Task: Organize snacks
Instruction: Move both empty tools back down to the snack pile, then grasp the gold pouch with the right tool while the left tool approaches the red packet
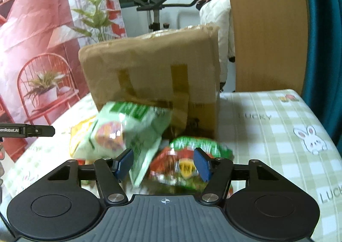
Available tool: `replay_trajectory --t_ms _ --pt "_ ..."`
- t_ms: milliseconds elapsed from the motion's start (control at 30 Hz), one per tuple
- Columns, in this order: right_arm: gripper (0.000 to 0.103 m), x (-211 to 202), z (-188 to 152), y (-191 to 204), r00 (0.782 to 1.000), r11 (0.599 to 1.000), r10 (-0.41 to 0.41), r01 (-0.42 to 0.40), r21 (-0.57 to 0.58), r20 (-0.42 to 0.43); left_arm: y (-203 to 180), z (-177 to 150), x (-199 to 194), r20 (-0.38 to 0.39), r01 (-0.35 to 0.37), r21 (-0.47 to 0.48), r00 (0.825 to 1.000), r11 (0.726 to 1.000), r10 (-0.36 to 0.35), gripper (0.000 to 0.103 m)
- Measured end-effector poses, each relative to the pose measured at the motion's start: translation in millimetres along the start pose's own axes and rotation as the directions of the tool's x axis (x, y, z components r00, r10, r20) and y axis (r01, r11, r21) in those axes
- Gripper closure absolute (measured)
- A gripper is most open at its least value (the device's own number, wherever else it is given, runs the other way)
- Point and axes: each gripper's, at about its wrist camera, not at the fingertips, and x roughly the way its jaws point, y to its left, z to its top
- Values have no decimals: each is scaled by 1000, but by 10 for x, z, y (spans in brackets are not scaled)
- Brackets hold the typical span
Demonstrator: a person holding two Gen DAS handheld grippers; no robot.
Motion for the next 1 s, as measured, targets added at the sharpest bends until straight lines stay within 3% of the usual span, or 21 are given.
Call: replay_trajectory --t_ms 233,400,567,633,800,900,1000 --pt "45 238 -286 -38 988 998 -5 14 59 -154 72 -153 37 -28 -9 -13 1000 1000 9 35" --pt "44 456 -377 -166 975 983 -59 93 156 -214 126 -203 49 -36 -24 -31 999 999 22 35" --pt "38 643 -406 -254 966 960 -73 135 245 -248 135 -229 50 -37 -30 -44 999 999 29 35" --pt "28 694 -389 -226 968 955 -97 156 251 -233 128 -242 47 -36 -30 -37 999 999 29 35" --pt "21 864 -314 -139 960 948 -178 226 224 -215 125 -267 49 -30 -33 -18 999 999 33 35" --pt "22 962 -345 3 944 951 -261 287 111 -202 113 -286 69 -36 -38 -13 999 999 37 35" --pt "25 938 -434 106 940 955 -289 296 9 -179 104 -291 54 -35 -32 -7 999 999 32 35"
